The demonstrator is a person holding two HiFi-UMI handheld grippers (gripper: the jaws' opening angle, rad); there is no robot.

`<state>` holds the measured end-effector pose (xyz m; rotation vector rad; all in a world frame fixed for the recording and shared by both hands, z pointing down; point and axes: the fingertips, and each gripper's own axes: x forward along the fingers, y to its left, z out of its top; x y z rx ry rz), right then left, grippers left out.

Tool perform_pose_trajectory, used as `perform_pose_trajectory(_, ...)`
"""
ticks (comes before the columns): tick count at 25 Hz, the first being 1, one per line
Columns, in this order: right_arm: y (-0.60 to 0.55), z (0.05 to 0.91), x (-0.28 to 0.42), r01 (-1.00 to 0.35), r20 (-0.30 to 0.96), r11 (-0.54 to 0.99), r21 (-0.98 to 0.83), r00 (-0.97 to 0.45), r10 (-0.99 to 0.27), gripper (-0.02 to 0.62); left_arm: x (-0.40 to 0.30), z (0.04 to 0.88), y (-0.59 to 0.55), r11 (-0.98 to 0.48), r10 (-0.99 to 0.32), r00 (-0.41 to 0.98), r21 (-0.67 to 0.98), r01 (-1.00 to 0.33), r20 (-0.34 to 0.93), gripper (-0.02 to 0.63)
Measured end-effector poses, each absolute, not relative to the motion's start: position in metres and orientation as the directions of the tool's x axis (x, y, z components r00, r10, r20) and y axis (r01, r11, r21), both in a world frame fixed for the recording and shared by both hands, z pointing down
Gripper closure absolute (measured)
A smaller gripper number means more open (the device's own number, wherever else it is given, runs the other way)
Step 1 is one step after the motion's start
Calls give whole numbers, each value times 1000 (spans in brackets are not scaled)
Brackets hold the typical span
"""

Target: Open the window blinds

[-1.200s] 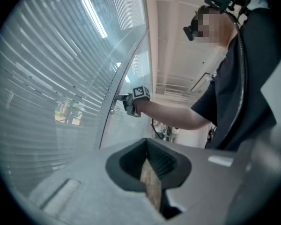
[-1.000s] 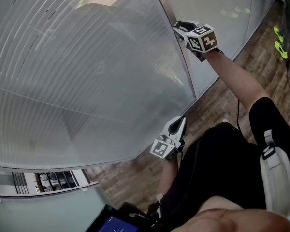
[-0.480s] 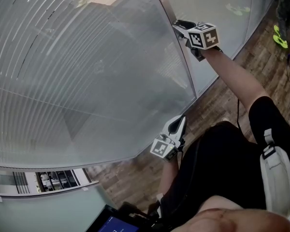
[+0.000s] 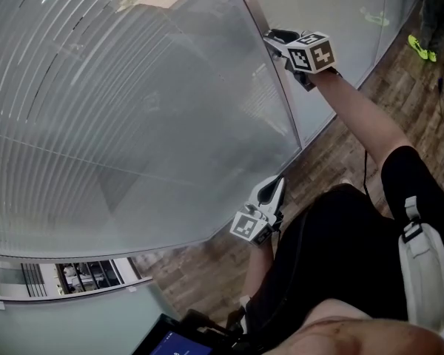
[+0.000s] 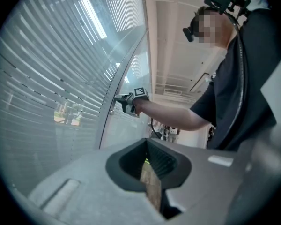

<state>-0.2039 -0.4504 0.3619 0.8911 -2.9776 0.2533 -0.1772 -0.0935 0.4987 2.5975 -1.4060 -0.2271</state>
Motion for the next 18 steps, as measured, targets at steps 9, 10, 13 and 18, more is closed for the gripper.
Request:
perform_pose_trajectory(9,-431,344,-189,-527,94,797,294,-814,-573,410,-176,500,-97,-545,-834,550,225,-807,-49,604)
perform_pose_trajectory(10,-429,343,-188,-520,95,788,330,-812,-575,410,-173,502,-97,-548,-832,553,229,-804,-49,604)
perform_pose_trajectory(13,-423,339,-186,-472,109,707,527,-788,-606,408,-170,504,-98,-556,-825,563,236,-797,-45,604)
perform_pose_trajectory(18,-413,345,-192,-200,110,361,911,-726,-679,403,-167,504,-103,-572,-815,579,224,-789,-41,604)
